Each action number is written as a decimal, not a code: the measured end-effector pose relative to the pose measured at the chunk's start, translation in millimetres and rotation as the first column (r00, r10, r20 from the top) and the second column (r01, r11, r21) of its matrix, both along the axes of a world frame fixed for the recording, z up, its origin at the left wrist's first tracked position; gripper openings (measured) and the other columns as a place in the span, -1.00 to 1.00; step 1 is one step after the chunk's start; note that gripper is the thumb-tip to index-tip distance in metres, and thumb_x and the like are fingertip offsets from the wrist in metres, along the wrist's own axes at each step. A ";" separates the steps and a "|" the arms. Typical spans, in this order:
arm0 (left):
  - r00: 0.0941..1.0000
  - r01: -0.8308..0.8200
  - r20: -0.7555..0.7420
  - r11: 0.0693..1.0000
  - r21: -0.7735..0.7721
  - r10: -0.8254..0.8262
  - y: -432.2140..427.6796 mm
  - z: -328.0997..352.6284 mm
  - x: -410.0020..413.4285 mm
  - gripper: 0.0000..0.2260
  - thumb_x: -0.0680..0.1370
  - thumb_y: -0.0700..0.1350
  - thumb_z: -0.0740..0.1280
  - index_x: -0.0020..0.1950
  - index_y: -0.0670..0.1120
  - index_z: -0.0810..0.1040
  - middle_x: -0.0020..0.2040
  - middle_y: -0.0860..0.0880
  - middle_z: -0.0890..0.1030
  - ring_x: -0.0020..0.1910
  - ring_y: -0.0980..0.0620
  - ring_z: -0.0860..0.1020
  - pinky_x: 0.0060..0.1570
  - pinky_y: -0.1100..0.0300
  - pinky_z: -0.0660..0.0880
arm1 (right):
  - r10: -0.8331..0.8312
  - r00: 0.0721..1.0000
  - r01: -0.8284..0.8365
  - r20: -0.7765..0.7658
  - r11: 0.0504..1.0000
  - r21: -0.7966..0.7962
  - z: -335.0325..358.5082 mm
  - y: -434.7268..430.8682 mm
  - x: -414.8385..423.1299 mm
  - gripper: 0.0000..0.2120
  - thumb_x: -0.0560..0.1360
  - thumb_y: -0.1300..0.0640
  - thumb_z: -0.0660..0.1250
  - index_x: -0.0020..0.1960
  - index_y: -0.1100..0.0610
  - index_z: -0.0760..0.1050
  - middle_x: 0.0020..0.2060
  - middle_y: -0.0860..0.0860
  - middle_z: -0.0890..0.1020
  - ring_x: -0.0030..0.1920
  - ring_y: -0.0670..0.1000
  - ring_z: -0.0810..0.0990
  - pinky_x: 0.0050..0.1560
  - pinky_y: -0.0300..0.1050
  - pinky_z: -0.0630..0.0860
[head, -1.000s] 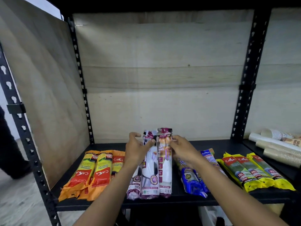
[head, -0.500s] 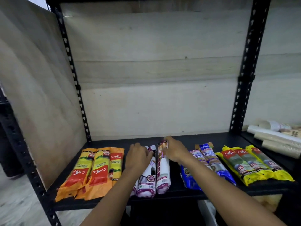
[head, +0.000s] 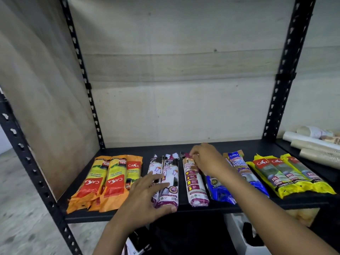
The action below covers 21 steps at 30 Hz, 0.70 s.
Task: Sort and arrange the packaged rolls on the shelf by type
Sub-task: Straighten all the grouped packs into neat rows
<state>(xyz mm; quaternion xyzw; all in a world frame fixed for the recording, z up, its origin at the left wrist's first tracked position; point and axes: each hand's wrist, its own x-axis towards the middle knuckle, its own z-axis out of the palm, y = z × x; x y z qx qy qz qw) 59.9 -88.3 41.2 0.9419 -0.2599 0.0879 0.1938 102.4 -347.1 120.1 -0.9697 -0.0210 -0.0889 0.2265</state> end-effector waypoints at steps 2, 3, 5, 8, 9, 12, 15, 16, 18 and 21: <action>1.000 0.001 -0.022 1.000 0.005 -0.001 0.0 -3.3 -2.5 -0.22 0.34 0.59 0.18 0.49 0.31 0.26 0.46 0.42 0.03 0.56 0.22 -0.09 0.55 -0.04 0.05 | 0.008 0.999 -0.004 -0.038 0.995 0.099 13.8 -15.7 -23.4 -0.83 0.63 0.10 0.24 0.11 0.01 0.60 0.01 -0.06 0.65 -0.06 -0.07 0.62 -0.08 -0.09 0.57; 1.000 0.000 -0.017 1.000 -0.007 0.000 -0.7 -6.2 -2.9 -0.23 0.35 0.57 0.19 0.50 0.30 0.26 0.47 0.41 0.03 0.56 0.21 -0.09 0.55 -0.04 0.09 | 0.024 0.997 -0.015 -0.067 0.991 0.134 18.1 -20.4 -35.8 -0.83 0.63 0.09 0.24 0.10 0.01 0.60 -0.05 -0.08 0.68 -0.11 -0.10 0.65 -0.04 -0.04 0.61; 1.000 -0.020 0.002 1.000 -0.018 0.020 -4.0 -11.0 -3.1 -0.21 0.34 0.58 0.13 0.51 0.27 0.27 0.54 0.31 0.10 0.58 0.17 -0.08 0.54 -0.05 0.15 | 0.065 0.992 -0.046 -0.109 0.985 0.168 17.1 -19.6 -60.0 -0.84 0.63 0.02 0.25 0.09 -0.03 0.60 -0.13 -0.12 0.68 -0.15 -0.12 0.67 0.03 0.02 0.63; 0.998 -0.055 0.029 0.998 -0.004 0.056 -11.7 -13.4 -2.9 -0.11 0.28 0.63 0.00 0.51 0.24 0.28 0.58 0.19 0.16 0.60 0.13 -0.06 0.54 -0.02 0.17 | 0.078 0.990 -0.075 -0.114 0.997 0.033 -5.3 1.8 -87.3 -0.64 0.57 -0.18 0.28 0.29 -0.05 0.53 0.15 -0.07 0.61 0.14 -0.04 0.57 0.17 0.01 0.54; 0.997 -0.061 0.040 0.998 -0.006 0.061 -13.7 -13.8 -3.1 -0.12 0.28 0.63 0.01 0.51 0.23 0.29 0.57 0.19 0.17 0.60 0.14 -0.07 0.53 -0.01 0.17 | 0.087 0.990 -0.091 -0.110 0.995 -0.036 -15.6 11.0 -94.0 -0.54 0.54 -0.21 0.29 0.37 -0.05 0.45 0.28 -0.05 0.51 0.28 -0.01 0.47 0.24 0.02 0.49; 0.995 -0.067 0.069 0.997 -0.041 0.070 -16.0 -16.3 -3.5 -0.20 0.33 0.54 0.12 0.50 0.20 0.34 0.55 0.17 0.24 0.56 0.20 -0.06 0.52 0.04 0.19 | 0.116 0.988 -0.137 -0.100 0.960 -0.244 -43.9 34.4 -105.5 -0.41 0.55 -0.13 0.33 0.51 -0.03 0.24 0.44 -0.01 0.23 0.47 0.06 0.15 0.31 0.05 0.42; 0.994 -0.077 0.070 0.995 -0.070 0.082 -16.2 -18.1 -4.8 -0.22 0.34 0.52 0.13 0.48 0.19 0.38 0.54 0.18 0.27 0.57 0.18 -0.02 0.48 0.02 0.28 | 0.123 0.992 -0.126 -0.032 0.915 -0.383 -57.1 42.3 -108.4 -0.47 0.60 0.10 0.31 0.52 0.00 0.22 0.44 0.09 0.18 0.48 0.14 0.07 0.36 0.05 0.39; 0.994 -0.081 0.072 0.994 -0.070 0.086 -16.4 -18.5 -5.2 -0.21 0.34 0.53 0.11 0.48 0.19 0.38 0.54 0.18 0.27 0.58 0.17 0.00 0.47 0.01 0.31 | 0.115 0.993 -0.110 -0.012 0.909 -0.402 -58.4 42.7 -109.3 -0.49 0.61 0.15 0.29 0.51 0.02 0.24 0.44 0.10 0.18 0.48 0.15 0.07 0.35 0.05 0.40; 0.993 -0.083 0.078 0.995 -0.056 0.088 -16.5 -19.7 -5.1 -0.21 0.34 0.53 0.10 0.49 0.19 0.37 0.54 0.18 0.27 0.59 0.15 0.01 0.45 0.02 0.34 | 0.102 0.995 -0.091 0.007 0.913 -0.398 -60.8 43.0 -110.3 -0.53 0.62 0.20 0.26 0.49 0.02 0.27 0.44 0.09 0.17 0.48 0.15 0.09 0.30 0.04 0.45; 0.992 -0.083 0.090 0.996 -0.042 0.086 -16.0 -19.9 -3.9 -0.24 0.35 0.50 0.16 0.48 0.20 0.37 0.54 0.19 0.27 0.59 0.15 0.02 0.42 0.05 0.37 | 0.072 0.990 -0.039 0.123 0.966 -0.256 -68.0 40.4 -109.0 -0.60 0.63 0.09 0.23 0.45 -0.02 0.30 0.43 0.03 0.17 0.45 0.07 0.26 0.15 -0.08 0.56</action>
